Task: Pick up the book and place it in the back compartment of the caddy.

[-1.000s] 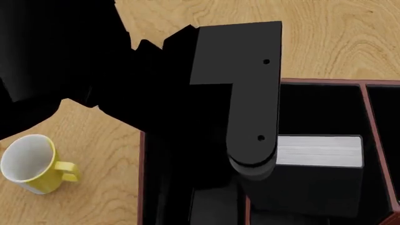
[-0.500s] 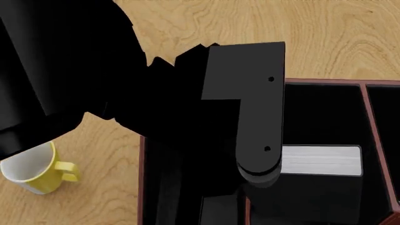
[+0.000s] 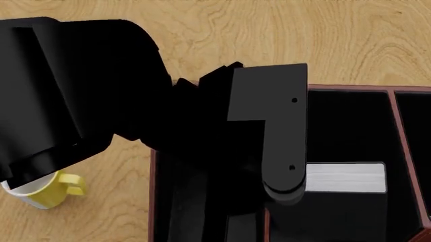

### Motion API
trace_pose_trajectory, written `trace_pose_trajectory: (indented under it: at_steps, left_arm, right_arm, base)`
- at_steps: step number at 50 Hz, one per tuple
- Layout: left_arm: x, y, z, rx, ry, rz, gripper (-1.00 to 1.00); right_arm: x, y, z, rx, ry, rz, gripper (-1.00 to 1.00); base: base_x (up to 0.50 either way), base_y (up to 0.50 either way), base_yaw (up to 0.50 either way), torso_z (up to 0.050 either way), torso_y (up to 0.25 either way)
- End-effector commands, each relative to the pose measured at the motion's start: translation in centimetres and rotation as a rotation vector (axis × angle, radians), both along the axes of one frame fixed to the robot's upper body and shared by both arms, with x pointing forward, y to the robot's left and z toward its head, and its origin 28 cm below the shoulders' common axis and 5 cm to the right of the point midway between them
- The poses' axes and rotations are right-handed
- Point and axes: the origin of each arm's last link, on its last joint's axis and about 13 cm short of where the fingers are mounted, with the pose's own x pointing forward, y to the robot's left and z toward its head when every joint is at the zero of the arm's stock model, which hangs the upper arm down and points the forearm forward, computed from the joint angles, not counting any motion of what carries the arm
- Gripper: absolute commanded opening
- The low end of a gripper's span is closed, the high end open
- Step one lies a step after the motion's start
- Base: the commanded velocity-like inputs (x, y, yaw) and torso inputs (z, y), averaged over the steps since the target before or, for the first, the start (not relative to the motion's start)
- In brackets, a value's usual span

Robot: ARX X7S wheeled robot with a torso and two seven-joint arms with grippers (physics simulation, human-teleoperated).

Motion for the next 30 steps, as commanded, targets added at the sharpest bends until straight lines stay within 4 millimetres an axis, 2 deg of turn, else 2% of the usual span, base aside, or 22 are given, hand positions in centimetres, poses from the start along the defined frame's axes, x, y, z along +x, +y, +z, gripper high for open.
trace_pose_trajectory:
  at_steps: [1, 30]
  left_arm:
    - [0.2, -0.2, -0.6, -0.027, 0.006, 0.003, -1.00]
    - [1.1, -0.2, -2.9, -0.033, 0.019, 0.017, -1.00]
  right_arm:
    - [0.0, -0.1, -0.1, 0.002, 0.000, -0.001, 1.00]
    - [0.2, 0.0, -0.4, 0.002, 0.007, 0.002, 1.00]
  base:
    - [0.00, 0.00, 0.00, 0.000, 0.000]
    - [0.00, 0.00, 0.00, 0.000, 0.001]
